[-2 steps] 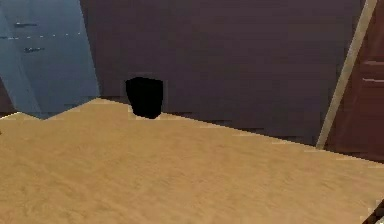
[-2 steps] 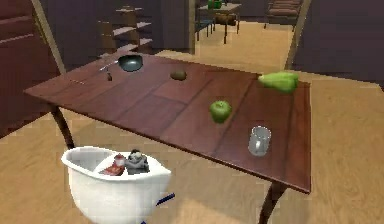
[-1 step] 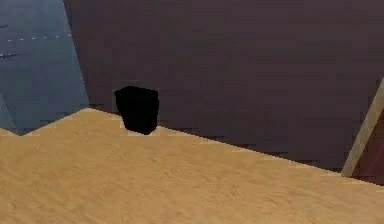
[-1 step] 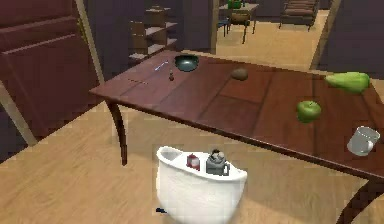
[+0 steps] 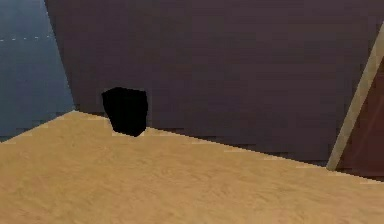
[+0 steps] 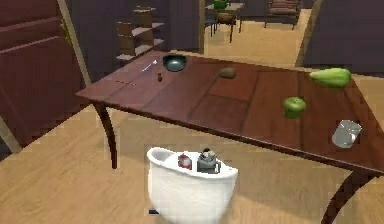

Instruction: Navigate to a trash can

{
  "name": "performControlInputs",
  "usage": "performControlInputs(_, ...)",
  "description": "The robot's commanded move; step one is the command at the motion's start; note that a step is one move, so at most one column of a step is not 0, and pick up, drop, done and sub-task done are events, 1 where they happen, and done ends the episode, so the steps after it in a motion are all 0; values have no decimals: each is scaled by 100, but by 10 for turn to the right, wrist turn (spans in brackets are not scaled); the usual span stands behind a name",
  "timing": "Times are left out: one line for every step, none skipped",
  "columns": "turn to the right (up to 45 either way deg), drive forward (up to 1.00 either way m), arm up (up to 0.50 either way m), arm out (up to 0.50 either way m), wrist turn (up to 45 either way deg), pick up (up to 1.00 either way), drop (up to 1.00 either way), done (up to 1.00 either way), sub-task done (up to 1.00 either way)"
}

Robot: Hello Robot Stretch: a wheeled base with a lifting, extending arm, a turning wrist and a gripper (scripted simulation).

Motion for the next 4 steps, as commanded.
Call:
performControlInputs(0,100,0,0,0,0,0,0,0)
performControlInputs(0,70,0,0,0,0,0,0,0)
performControlInputs(-450,0,0,0,0,0,0,0,0)
performControlInputs(0,0,0,0,0,0,0,100,0)
